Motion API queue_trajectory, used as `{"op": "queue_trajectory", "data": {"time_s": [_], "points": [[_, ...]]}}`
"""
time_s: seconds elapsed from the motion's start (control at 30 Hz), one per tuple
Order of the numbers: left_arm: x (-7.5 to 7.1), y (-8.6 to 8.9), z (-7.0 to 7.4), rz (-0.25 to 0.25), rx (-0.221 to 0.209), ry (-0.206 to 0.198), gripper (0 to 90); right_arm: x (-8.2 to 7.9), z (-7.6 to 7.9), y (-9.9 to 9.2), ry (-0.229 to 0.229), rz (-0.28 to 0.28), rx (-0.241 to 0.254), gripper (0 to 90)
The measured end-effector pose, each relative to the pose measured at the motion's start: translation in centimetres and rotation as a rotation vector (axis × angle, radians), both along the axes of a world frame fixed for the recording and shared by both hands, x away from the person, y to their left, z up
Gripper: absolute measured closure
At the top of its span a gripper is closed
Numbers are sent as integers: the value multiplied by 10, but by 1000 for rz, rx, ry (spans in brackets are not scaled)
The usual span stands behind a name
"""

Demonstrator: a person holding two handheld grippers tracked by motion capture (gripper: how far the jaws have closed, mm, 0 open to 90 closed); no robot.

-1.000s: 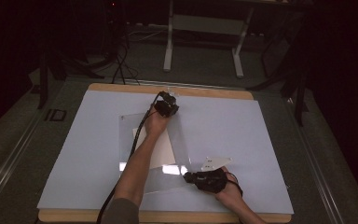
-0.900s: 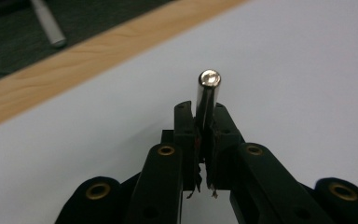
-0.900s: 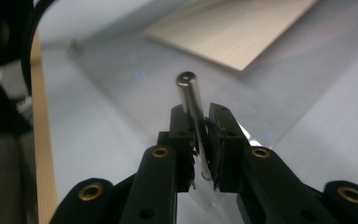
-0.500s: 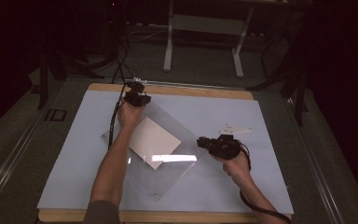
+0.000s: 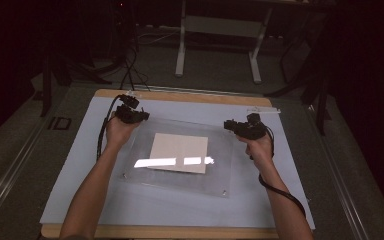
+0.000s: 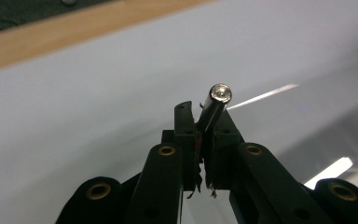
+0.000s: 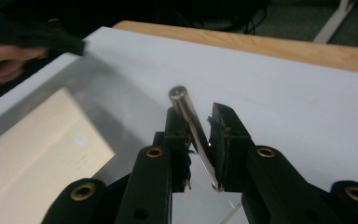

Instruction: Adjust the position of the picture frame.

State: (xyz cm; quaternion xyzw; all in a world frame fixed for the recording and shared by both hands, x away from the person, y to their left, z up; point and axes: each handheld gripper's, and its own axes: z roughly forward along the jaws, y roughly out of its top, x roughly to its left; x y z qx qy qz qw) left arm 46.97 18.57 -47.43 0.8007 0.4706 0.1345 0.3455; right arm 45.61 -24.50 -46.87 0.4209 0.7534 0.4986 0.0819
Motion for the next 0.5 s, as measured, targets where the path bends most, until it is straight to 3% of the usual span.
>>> {"op": "queue_trajectory", "data": {"time_s": [0.1,0.2,0.23,0.27,0.3,0.37,0.43,0.5], "points": [[-7,-2,-13,11,18,9,848,14,-13,3,30,-21,-39,781],[-5,-5,-38,45,29,26,847,24,-29,9,52,-52,-86,780],[-4,-6,-45,64,12,36,848,27,-35,11,68,-56,-101,788],[-5,-6,-50,73,-3,13,846,28,-44,13,88,-73,-139,798],[-6,-7,-50,73,7,1,842,30,-52,13,104,-82,-146,801],[-7,-8,-50,77,14,-2,844,30,-60,9,112,-92,-76,790],[-7,-7,-50,76,3,-2,843,28,-59,11,90,-102,-104,796],[-8,-8,-51,85,5,-5,842,28,-59,11,89,-100,-102,795]]}}
